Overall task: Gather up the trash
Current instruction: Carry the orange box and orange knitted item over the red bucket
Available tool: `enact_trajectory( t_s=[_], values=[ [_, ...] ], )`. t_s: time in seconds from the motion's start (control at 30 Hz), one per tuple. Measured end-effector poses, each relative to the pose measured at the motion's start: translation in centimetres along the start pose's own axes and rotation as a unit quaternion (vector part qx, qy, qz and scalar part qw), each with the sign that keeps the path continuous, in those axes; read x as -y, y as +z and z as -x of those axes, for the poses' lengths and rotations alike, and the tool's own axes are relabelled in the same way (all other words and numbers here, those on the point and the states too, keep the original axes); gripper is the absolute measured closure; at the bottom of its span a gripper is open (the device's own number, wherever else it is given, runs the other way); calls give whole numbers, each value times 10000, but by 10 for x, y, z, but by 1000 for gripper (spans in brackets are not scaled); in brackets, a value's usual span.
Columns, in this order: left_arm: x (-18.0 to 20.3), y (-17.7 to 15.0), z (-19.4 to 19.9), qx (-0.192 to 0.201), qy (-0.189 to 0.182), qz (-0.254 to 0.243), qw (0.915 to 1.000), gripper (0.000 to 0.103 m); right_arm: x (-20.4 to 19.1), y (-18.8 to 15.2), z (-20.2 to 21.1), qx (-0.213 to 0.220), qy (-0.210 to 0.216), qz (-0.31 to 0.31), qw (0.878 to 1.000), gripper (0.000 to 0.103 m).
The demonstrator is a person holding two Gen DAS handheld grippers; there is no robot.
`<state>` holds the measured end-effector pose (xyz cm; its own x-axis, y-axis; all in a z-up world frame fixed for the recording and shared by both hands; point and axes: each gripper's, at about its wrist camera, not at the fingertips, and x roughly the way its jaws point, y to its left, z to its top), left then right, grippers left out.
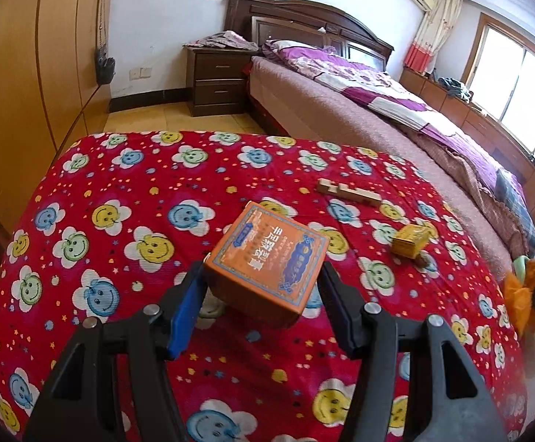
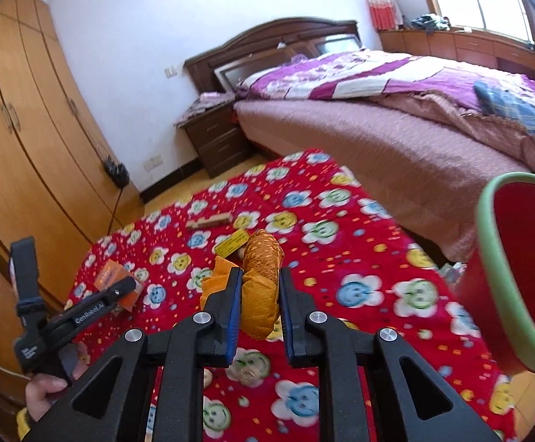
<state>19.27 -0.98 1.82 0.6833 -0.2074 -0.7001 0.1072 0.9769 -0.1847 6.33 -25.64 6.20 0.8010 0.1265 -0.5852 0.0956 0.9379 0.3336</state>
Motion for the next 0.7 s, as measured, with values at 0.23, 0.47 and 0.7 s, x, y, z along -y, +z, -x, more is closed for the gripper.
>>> enact_trajectory(
  t_s=[0.23, 0.47, 0.7],
  values=[
    [20, 3, 22, 96, -135, -194, 9997, 41, 25, 3, 43, 342, -147, -154, 9992, 84],
    [47, 1, 51, 138, -394, -403, 9983, 41, 49, 0, 73, 583, -235, -361, 9974, 84],
    [75, -12, 74, 67, -785, -486, 9957, 41, 73, -5, 97, 721, -263, -568, 9954, 84]
  ],
)
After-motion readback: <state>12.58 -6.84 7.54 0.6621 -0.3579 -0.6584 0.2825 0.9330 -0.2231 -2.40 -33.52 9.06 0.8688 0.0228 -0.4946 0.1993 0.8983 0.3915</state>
